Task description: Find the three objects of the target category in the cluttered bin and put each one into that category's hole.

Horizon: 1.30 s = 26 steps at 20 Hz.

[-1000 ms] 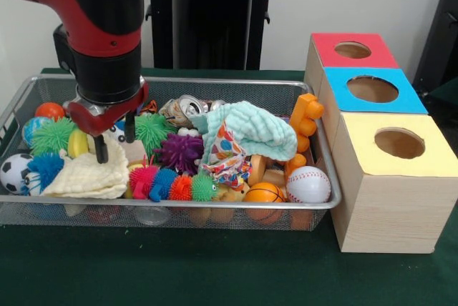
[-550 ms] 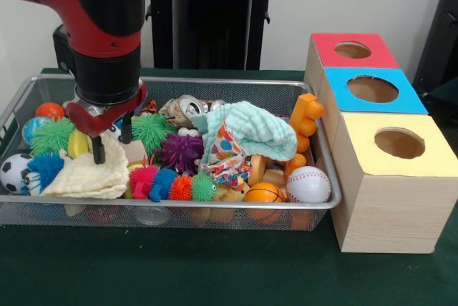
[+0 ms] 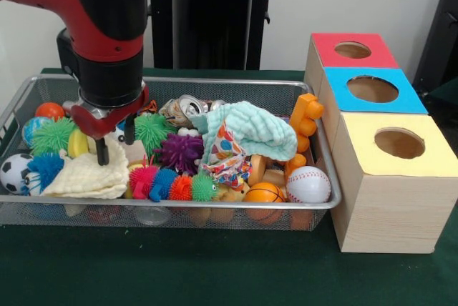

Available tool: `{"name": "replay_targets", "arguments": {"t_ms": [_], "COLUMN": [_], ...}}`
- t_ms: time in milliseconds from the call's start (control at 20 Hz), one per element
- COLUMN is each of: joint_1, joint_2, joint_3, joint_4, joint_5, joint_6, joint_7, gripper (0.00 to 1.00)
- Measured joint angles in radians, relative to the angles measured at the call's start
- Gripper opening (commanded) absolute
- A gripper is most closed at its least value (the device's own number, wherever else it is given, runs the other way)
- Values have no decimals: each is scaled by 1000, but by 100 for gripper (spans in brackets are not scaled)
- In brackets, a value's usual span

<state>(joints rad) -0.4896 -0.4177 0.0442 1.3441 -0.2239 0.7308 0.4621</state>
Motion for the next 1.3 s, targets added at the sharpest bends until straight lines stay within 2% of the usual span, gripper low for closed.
{"name": "replay_targets", "arguments": {"t_ms": [550,600,1000,1300], "joint_1": [22,36,49,51], "joint_2": [50,50,50,37], "joint_3": [-15,-26,-30,-29], "joint_4": [-15,-17,-25,1], "joint_5": [-4,-10,-13,-14], "joint_6": [-23,-22,-37,-38], "joint_7": [0,0,0,0], "gripper": [100,0,0,0]}}
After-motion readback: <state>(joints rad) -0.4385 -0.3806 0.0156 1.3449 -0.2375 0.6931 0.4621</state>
